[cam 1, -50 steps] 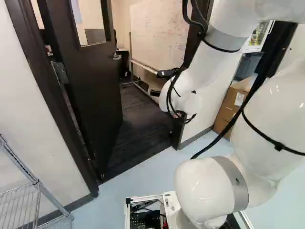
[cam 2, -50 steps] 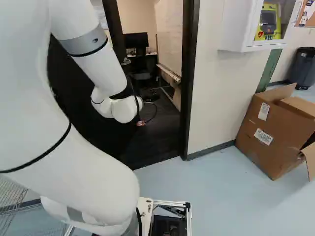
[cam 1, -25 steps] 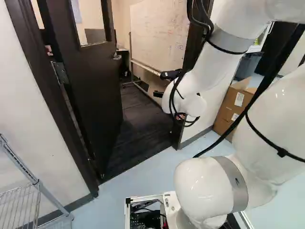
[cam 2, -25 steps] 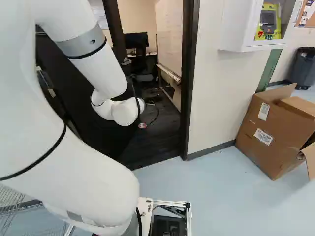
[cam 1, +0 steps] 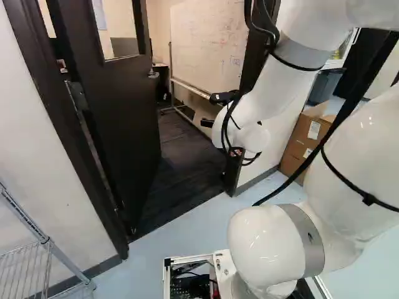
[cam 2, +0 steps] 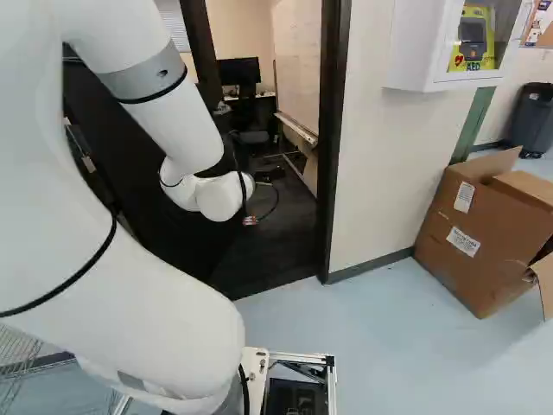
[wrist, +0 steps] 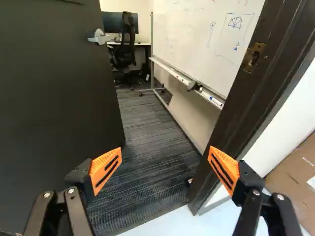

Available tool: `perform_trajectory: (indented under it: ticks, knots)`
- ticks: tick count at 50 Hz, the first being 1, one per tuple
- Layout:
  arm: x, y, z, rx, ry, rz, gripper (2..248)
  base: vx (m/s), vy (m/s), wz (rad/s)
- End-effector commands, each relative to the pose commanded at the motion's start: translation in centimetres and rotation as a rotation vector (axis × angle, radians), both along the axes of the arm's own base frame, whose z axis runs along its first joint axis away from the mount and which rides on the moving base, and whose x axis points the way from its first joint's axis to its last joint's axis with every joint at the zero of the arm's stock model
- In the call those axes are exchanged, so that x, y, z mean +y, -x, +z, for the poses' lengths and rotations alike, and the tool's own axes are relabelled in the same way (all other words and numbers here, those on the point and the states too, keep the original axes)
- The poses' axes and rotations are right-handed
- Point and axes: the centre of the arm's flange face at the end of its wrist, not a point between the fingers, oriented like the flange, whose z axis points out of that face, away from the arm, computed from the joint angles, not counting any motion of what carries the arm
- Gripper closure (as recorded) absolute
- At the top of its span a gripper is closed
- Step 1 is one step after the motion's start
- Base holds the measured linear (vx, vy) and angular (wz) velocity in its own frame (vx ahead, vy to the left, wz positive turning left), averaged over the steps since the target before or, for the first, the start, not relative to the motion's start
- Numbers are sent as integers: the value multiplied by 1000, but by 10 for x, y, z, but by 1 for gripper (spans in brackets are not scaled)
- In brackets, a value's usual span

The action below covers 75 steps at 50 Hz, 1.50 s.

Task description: Open the door and move inside

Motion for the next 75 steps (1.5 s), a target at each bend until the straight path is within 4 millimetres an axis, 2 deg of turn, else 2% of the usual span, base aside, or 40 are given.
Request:
perform_trajectory:
  ticks: [41,75]
  knots:
    - [0,0,0,0,0,0,3,48,15,74]
    - [0,0,0,0,0,0,3,72,40,194]
